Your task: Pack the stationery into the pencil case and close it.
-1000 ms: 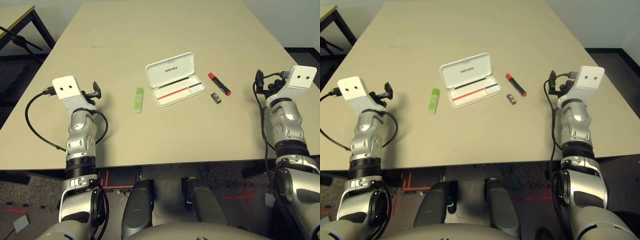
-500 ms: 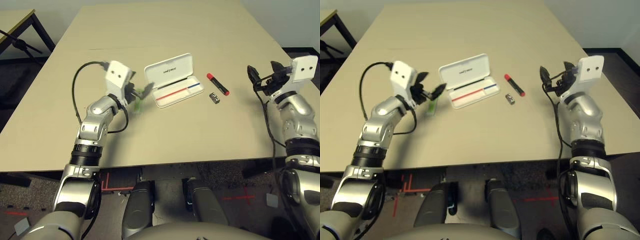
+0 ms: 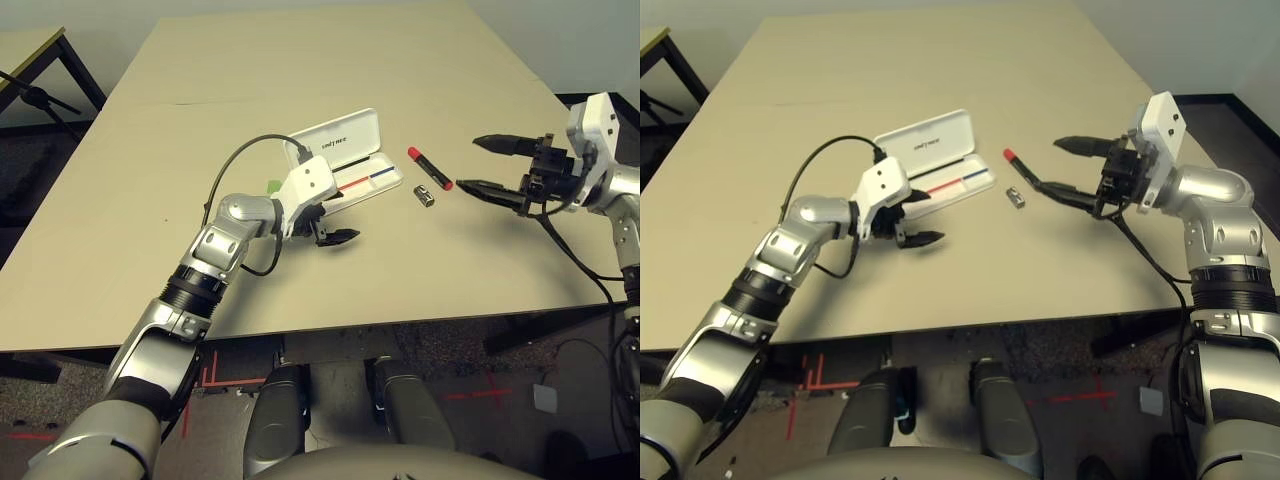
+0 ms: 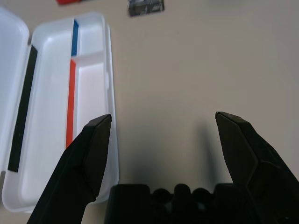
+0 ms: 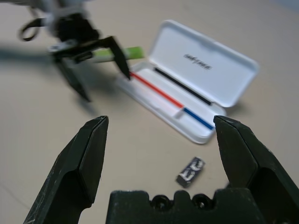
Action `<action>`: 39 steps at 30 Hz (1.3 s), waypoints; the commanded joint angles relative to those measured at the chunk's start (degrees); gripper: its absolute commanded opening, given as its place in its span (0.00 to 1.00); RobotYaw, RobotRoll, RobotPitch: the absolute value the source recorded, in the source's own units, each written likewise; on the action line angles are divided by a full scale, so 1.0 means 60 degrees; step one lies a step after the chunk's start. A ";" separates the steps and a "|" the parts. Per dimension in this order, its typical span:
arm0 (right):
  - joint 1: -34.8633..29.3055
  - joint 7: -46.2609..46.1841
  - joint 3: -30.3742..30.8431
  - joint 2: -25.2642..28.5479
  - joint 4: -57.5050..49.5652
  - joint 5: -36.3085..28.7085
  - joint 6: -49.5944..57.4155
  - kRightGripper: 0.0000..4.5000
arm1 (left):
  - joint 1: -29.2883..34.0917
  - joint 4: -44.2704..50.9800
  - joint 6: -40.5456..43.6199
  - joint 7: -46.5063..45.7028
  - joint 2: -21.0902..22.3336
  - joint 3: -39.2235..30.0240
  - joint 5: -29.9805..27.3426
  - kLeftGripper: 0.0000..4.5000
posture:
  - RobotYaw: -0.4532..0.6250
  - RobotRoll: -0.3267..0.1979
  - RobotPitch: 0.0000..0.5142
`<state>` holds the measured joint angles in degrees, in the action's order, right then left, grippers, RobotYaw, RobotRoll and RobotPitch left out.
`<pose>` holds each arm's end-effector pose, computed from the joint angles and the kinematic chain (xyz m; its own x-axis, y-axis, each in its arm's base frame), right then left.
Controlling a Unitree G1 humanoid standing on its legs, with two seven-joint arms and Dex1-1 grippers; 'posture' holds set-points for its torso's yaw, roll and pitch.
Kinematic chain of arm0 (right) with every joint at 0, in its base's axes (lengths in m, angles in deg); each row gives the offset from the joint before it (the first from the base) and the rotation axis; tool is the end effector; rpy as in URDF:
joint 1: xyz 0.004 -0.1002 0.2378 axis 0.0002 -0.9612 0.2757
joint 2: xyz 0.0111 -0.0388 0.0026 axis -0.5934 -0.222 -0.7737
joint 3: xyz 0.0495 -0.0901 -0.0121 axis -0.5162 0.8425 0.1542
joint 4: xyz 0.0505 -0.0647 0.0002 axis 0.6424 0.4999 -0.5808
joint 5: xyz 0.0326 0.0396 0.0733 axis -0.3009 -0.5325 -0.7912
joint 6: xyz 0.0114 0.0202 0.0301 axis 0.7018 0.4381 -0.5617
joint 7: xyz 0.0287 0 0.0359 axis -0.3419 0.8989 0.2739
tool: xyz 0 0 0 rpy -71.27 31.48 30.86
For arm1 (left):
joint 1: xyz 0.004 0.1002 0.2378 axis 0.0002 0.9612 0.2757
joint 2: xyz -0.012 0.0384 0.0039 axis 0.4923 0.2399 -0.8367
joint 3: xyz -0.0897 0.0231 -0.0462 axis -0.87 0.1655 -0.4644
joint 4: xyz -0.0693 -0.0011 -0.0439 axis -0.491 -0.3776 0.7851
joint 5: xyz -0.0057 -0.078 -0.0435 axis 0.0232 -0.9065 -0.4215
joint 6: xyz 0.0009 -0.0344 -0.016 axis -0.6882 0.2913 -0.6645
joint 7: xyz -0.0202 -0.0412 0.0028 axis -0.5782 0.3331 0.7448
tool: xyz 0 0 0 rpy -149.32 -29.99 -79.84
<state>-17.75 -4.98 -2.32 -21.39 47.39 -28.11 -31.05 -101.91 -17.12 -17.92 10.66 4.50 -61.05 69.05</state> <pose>0.2786 -0.3012 0.2001 0.3804 0.9047 -0.1916 -0.9017 0.3169 -0.2941 0.3083 0.1439 0.1398 0.3948 -0.7986 -0.4543 0.9183 0.3277 0.2219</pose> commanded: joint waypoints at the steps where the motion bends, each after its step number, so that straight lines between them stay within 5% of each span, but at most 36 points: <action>1: 0.0126 0.0967 0.0294 0.0324 -0.0100 -0.0035 0.0074 1.00 | -0.0430 -0.0686 -0.0029 -0.0004 -0.0153 0.0290 0.0534 0.99 | 0.32 0.62 0.26; 31: 0.0563 0.1275 0.0195 0.0259 -0.0232 -0.0137 0.0296 1.00 | -0.2362 -0.3182 0.0419 0.1441 -0.0881 0.1280 0.2280 0.99 | 0.31 0.62 0.26; 39: 0.0564 0.1207 0.0180 0.0233 -0.0176 -0.0169 0.0247 1.00 | -0.2530 -0.3074 0.0664 0.1686 -0.0924 0.1150 0.2292 0.37 | 0.31 0.62 0.26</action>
<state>-14.58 2.15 -0.62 -19.82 46.99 -28.58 -29.50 -116.82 -35.19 -14.63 19.58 -1.11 -54.92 82.07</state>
